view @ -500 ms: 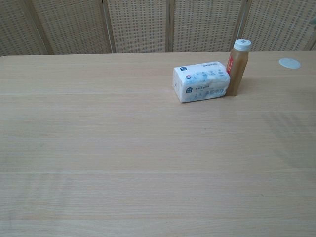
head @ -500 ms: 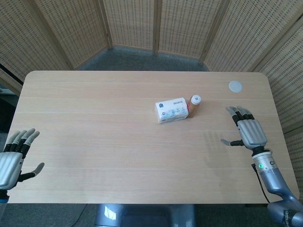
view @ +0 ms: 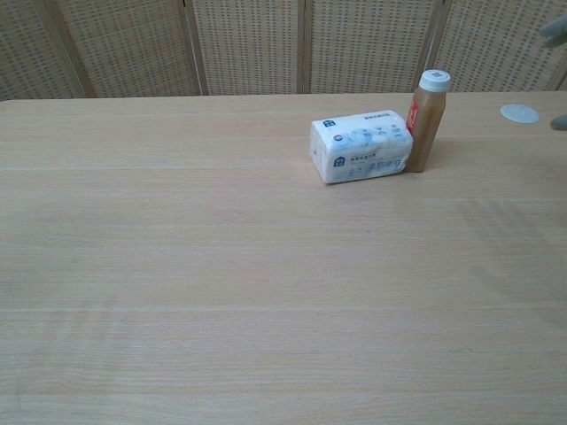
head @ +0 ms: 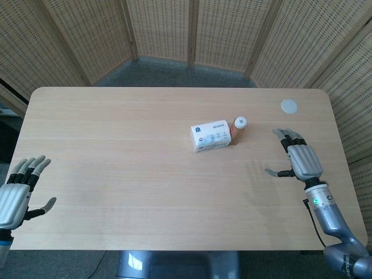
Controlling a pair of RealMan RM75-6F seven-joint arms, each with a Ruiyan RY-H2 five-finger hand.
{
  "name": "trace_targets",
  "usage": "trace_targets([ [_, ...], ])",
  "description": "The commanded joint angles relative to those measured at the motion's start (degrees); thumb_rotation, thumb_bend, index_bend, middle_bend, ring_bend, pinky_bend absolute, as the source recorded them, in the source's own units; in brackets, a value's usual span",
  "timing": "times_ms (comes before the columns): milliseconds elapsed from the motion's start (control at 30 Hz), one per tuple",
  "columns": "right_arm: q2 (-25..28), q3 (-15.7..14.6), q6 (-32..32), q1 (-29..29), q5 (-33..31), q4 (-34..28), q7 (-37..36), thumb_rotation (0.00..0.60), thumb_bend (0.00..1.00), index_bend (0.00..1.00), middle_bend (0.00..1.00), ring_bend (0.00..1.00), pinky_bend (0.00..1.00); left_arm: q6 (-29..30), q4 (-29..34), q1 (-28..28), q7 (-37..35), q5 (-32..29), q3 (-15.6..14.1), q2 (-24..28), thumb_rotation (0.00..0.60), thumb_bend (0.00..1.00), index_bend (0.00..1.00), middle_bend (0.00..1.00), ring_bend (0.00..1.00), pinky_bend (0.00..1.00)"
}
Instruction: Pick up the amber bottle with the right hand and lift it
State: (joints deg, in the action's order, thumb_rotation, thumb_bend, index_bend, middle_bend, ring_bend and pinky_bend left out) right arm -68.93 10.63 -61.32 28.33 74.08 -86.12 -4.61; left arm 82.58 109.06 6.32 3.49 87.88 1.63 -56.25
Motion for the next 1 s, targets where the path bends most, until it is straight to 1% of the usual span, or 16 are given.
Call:
trace_targets([
  [33,-2.2,1.6,3.3,2.5,-1.0,2.3,-3.6,0.460,0.10,0.00,0.00,0.00,0.00,-0.3,0.1,0.3,0.2,-0.1,0.1,-0.2,0.600,0.32,0.10,0.00,0.00,0.00],
  [133,-5.1,3.2,7.2,5.4,-2.1,6.1,-7.6,0.457,0.10,0.00,0.00,0.00,0.00,-0.6,0.1,0.4,0.5,-0.3,0.0,-0.3,0.600,0.32,0.10,0.00,0.00,0.00],
  [267,-9.8,5.0,11.9,9.3,-3.3,13.5,-12.1,0.462,0.10,0.00,0.00,0.00,0.00,-0.3,0.0,0.0,0.6,-0.8,-0.2,-0.3,0.600,0.32,0.10,0.00,0.00,0.00],
  [467,-15.6,6.3,15.8,12.9,-4.3,24.9,-17.2,0.458,0.10,0.00,0.00,0.00,0.00,0.3,0.0,-0.6,0.5,-1.4,-0.4,0.1,0.600,0.32,0.10,0.00,0.00,0.00],
  [733,-22.1,6.6,21.8,16.3,-5.1,38.2,-23.4,0.459,0.09,0.00,0.00,0.00,0.00,0.2,0.5,-0.5,1.3,-1.8,-0.4,0.2,0.600,0.32,0.10,0.00,0.00,0.00],
  [1000,-26.3,6.0,25.4,18.5,-3.8,46.8,-27.9,0.464,0.09,0.00,0.00,0.00,0.00,0.2,1.1,-0.5,2.1,-2.3,-0.2,0.5,0.600,0.32,0.10,0.00,0.00,0.00],
])
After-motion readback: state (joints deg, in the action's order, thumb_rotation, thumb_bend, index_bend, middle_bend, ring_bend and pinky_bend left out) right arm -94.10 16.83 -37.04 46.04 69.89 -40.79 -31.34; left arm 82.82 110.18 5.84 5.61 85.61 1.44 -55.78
